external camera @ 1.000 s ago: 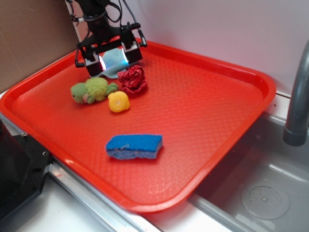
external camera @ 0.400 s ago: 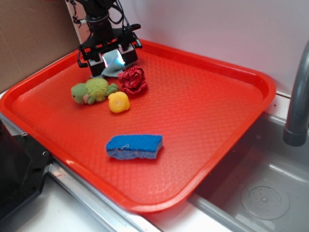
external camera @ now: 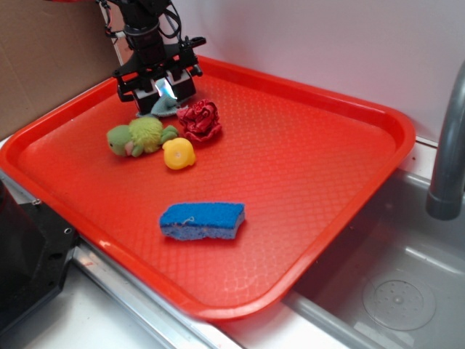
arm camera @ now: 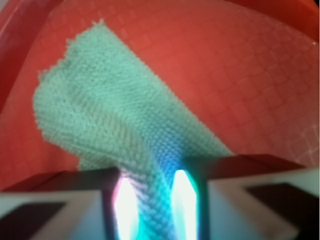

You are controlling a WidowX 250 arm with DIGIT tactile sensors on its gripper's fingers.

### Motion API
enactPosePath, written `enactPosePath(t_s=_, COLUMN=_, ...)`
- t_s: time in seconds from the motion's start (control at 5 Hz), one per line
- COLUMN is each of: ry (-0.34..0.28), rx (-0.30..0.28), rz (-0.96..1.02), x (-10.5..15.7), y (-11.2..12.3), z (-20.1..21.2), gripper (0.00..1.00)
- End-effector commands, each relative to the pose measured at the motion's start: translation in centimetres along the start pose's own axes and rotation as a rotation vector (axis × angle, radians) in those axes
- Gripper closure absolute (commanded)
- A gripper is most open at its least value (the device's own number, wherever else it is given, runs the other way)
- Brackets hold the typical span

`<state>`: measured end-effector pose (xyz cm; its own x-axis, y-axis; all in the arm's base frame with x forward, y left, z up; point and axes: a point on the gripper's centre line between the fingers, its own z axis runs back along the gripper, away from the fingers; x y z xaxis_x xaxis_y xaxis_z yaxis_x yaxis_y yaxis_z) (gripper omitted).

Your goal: Grab the blue cloth.

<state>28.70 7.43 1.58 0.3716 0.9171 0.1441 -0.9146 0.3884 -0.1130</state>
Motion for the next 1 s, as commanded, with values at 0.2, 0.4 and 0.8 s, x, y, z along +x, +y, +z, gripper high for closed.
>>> enactPosePath(t_s=0.2, ry=-0.118, rx=0.076, rz=-0.714, x=1.1, y=0.2, z=9.3, gripper=1.00)
enactPosePath(t_s=0.4, ry=-0.034, rx=0.007, rz=-0.870, x=-1.2, y=0.6, z=13.9, gripper=1.00)
enactPosePath(t_s=0.8, ry=0.095, rx=-0.066, rz=-1.189, x=-7.3, y=2.4, z=20.4, gripper=1.00)
